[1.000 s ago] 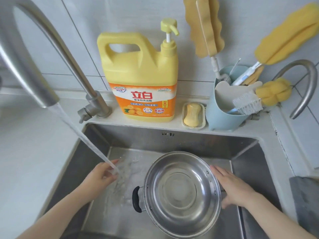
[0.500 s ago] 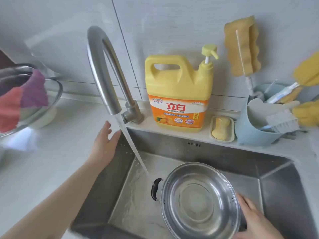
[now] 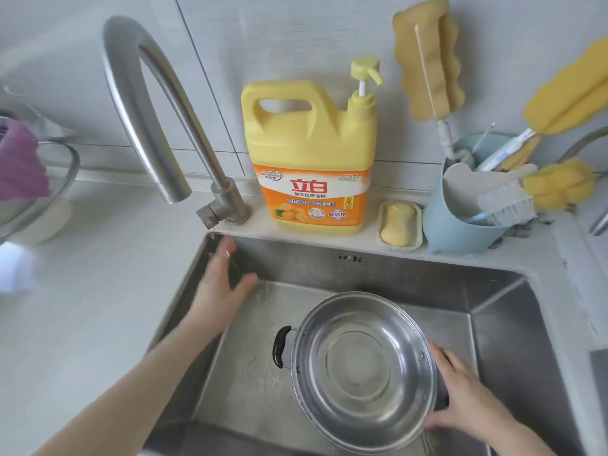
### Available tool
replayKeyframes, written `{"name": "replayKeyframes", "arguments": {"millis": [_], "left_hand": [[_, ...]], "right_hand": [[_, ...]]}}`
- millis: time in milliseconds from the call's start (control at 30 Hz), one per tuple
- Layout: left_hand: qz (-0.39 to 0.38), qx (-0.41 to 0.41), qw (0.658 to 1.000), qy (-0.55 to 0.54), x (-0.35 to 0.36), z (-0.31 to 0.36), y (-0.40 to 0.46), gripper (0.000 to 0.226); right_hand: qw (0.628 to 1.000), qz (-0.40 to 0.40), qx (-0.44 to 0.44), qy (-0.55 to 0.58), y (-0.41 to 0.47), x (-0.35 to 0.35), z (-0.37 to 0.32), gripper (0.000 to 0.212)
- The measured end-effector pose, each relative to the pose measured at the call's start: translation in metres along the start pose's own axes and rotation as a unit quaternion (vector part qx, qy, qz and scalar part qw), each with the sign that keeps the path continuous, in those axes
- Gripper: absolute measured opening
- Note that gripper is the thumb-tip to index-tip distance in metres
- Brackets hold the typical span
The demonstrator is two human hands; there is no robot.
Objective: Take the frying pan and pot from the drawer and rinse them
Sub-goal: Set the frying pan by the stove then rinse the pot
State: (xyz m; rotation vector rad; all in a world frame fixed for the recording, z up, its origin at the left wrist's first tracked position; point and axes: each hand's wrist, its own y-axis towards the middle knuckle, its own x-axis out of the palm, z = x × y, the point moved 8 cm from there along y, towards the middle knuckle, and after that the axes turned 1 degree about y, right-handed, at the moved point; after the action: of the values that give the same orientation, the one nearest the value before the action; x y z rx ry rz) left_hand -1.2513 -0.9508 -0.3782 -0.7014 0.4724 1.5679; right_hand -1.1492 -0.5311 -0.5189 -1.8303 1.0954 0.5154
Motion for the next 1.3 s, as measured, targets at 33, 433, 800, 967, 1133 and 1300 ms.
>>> {"name": "replayKeyframes", "arguments": {"millis": [33, 433, 800, 967, 1133, 1300], "left_hand": [[-0.057, -0.006, 0.997, 0.047, 0.026, -0.013, -0.011, 0.081], [-0.369, -0.022, 0.922, 0.119, 0.163, -0.08, -0.056, 0.132], [-0.379, 0.027, 0.907, 0.184, 0.158, -0.082, -0.06, 0.139], [-0.367, 0.044, 0.915, 0.164, 0.114, -0.054, -0.065, 0.144], [-0.28, 0.095, 0.945, 0.137, 0.055, 0.004, -0.08, 0.141], [-0.131, 0.195, 0.964, 0.128, -0.002, 0.076, -0.112, 0.141]], "right_hand": [[1.0, 0.003, 0.0, 0.01, 0.0, 0.001, 0.001, 0.145], [0.991, -0.011, 0.025, 0.131, 0.005, 0.02, 0.021, 0.14], [0.99, -0.029, 0.016, 0.135, 0.003, 0.014, 0.007, 0.141], [0.99, -0.004, -0.023, 0.139, -0.016, -0.021, -0.026, 0.138], [0.986, 0.045, -0.082, 0.138, -0.057, -0.074, -0.069, 0.135], [0.975, 0.146, -0.151, 0.068, -0.112, -0.144, -0.102, 0.136]]}}
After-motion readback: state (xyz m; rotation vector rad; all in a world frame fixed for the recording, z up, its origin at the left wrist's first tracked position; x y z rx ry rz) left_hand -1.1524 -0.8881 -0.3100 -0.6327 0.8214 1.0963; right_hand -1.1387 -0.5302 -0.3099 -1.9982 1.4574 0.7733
